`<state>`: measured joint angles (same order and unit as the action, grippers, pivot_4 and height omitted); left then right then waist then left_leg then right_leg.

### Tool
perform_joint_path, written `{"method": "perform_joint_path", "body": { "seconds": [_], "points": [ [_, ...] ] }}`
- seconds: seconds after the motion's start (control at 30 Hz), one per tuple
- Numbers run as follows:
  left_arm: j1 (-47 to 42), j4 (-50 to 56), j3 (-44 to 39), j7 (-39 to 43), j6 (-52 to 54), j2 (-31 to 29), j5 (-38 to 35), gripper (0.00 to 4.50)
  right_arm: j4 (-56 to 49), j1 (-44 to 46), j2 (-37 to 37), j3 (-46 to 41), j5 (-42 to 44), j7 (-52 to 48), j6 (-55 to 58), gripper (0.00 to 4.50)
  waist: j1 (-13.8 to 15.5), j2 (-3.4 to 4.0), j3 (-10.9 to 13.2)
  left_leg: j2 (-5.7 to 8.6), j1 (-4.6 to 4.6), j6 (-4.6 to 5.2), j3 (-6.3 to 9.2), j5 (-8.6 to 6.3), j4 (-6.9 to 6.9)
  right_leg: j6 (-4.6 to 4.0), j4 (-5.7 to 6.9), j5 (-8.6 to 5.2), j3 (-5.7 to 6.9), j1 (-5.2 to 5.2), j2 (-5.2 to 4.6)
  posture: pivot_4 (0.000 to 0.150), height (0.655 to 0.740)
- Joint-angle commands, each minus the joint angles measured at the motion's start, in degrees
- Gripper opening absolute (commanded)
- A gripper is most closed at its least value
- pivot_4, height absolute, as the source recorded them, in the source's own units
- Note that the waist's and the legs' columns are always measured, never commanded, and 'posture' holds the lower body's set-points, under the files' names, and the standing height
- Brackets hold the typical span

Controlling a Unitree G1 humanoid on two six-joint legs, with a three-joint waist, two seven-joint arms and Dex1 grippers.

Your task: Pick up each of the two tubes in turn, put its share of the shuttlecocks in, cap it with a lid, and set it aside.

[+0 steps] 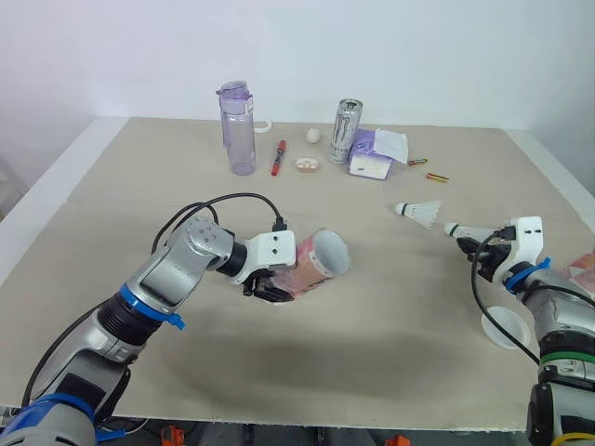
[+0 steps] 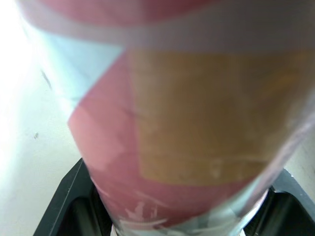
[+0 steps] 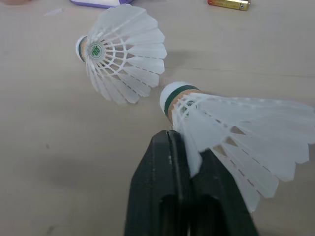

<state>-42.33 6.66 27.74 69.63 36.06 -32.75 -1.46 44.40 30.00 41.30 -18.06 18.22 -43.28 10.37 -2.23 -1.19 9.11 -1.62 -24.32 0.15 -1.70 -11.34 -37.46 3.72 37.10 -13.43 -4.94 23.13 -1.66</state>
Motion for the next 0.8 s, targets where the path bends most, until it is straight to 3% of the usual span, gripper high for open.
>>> {"method": "perform_joint_path", "body": {
  "seconds": [0.03, 0.17, 0.23, 0.37, 0.43, 0.57, 0.8],
  "points": [
    [1.1, -2.1, 1.5, -0.9, 0.1, -0.6, 1.4, 2.75, -15.4, -4.6, 2.8, -1.6, 0.7, -1.1, -1.7, 0.07, 0.0, 0.01, 0.0, 0.01, 0.0, 0.0, 0.01, 0.0, 0.0, 0.01, 0.0, 0.0, 0.0, -0.01, 0.0, 0.15, 0.74],
    [1.1, -2.4, 1.5, -0.5, -0.4, -0.8, 1.3, 2.75, -35.9, -9.9, 8.7, -0.9, -2.9, -4.2, -6.8, 0.07, 0.1, 0.21, 0.0, 0.03, -0.02, 0.0, 0.02, 0.0, 0.0, 0.05, 0.0, -0.03, -0.01, -0.01, -0.01, 0.15, 0.74],
    [1.0, -2.7, 1.5, -0.3, -0.6, -0.9, 1.2, 2.75, -44.2, -10.3, 12.3, 0.2, -3.1, -8.7, -9.5, 0.07, 0.2, 0.73, 0.1, 0.07, -0.04, 0.0, -0.02, 0.0, -0.01, 0.1, 0.0, -0.02, -0.09, 0.01, -0.03, 0.15, 0.74],
    [0.6, -3.5, 1.6, 0.2, -1.0, -0.6, 1.1, 2.75, -58.8, -7.5, 18.7, 4.2, 0.3, -18.4, -13.2, 0.07, 0.1, 0.51, 0.1, 0.06, 0.11, -0.01, 0.06, -0.01, 0.0, 0.11, 0.01, -0.05, -0.29, -0.05, 0.2, 0.15, 0.74],
    [0.4, -3.6, 1.6, 0.3, -0.7, -0.3, 0.9, 2.75, -61.5, -6.8, 20.1, 6.1, -0.4, -21.0, -14.8, 0.07, 0.1, 0.68, 0.1, 0.05, 0.1, -0.01, 0.03, 0.0, 0.0, 0.03, 0.02, 0.0, -0.43, 0.01, 0.24, 0.15, 0.74],
    [0.2, -3.3, 1.6, 0.3, -0.1, 0.4, 0.6, 2.75, -66.3, -5.9, 20.4, 10.3, 0.6, -24.9, -16.6, 0.07, 0.3, 0.33, 0.2, 0.04, 0.08, -0.01, 0.04, -0.01, -0.01, 0.02, 0.0, -0.02, -0.4, 0.01, 0.23, 0.15, 0.74],
    [-0.1, -3.4, 1.5, -0.1, 0.1, 0.6, 0.6, 2.75, -67.5, -5.1, 17.6, 14.3, -0.5, -25.0, -18.1, 0.07, 0.5, 0.24, 0.2, 0.08, -0.01, -0.03, -0.01, -0.02, -0.02, 0.06, -0.05, -0.07, -0.56, 0.1, 0.09, 0.15, 0.74]
  ]
}}
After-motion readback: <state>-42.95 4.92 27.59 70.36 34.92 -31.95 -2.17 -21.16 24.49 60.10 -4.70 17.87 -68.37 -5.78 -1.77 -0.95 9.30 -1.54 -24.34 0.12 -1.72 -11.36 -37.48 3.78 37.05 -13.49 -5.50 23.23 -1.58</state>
